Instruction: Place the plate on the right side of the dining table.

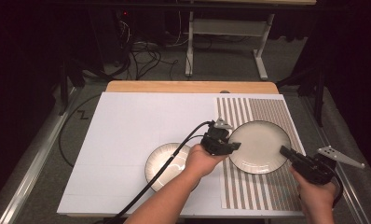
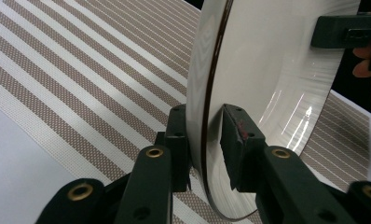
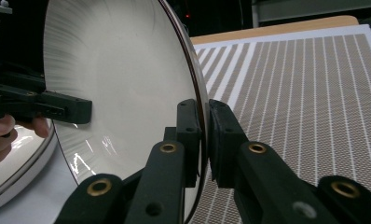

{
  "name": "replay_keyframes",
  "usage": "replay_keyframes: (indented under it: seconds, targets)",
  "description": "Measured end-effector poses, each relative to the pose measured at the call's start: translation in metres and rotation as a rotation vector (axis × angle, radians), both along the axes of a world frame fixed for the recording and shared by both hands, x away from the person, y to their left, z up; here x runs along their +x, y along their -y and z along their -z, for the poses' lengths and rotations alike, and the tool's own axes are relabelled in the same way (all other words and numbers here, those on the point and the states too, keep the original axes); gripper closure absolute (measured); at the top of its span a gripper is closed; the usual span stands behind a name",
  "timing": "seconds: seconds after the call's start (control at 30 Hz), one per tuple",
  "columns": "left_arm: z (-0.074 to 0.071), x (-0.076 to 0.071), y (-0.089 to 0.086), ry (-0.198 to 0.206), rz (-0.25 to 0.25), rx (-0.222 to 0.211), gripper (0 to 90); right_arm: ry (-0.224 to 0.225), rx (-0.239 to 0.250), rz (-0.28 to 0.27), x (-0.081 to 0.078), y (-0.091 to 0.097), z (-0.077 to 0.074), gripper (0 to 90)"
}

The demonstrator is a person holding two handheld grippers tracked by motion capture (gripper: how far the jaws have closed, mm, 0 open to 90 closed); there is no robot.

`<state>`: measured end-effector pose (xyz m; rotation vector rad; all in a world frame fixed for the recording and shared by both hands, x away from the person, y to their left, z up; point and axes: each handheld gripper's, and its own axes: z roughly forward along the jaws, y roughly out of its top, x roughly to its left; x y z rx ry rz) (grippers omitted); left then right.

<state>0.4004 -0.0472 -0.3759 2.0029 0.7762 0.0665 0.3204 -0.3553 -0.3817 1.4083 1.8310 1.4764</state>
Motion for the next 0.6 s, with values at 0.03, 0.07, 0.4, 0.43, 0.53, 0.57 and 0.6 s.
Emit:
replay_keyframes:
  seconds: [0.03,0.07,0.4,0.43,0.53,0.57,0.6]
  targets:
    - [0.002,0.004,0.005,-0.001,-0.006,0.012,72.3,-0.004,-0.002,0.004,0.002,0.001,0.001,86.0]
    - [0.002,0.004,0.005,-0.001,-0.006,0.012,72.1,-0.004,-0.002,0.004,0.002,0.001,0.001,86.0]
    - [0.011,0.016,0.019,-0.023,-0.027,0.042,71.2,-0.023,-0.011,0.029,0.014,0.010,0.013,85.8]
    - [0.012,0.018,0.020,-0.026,-0.030,0.045,71.0,-0.022,-0.019,0.032,0.015,0.011,0.015,85.8]
    - [0.014,0.019,0.020,-0.034,-0.035,0.047,70.7,-0.022,-0.026,0.035,0.015,0.010,0.016,85.8]
    - [0.015,0.019,0.021,-0.036,-0.034,0.053,70.6,-0.021,-0.042,0.034,0.015,0.010,0.017,85.8]
    - [0.016,0.019,0.021,-0.040,-0.035,0.057,70.6,-0.020,-0.044,0.036,0.015,0.010,0.017,85.8]
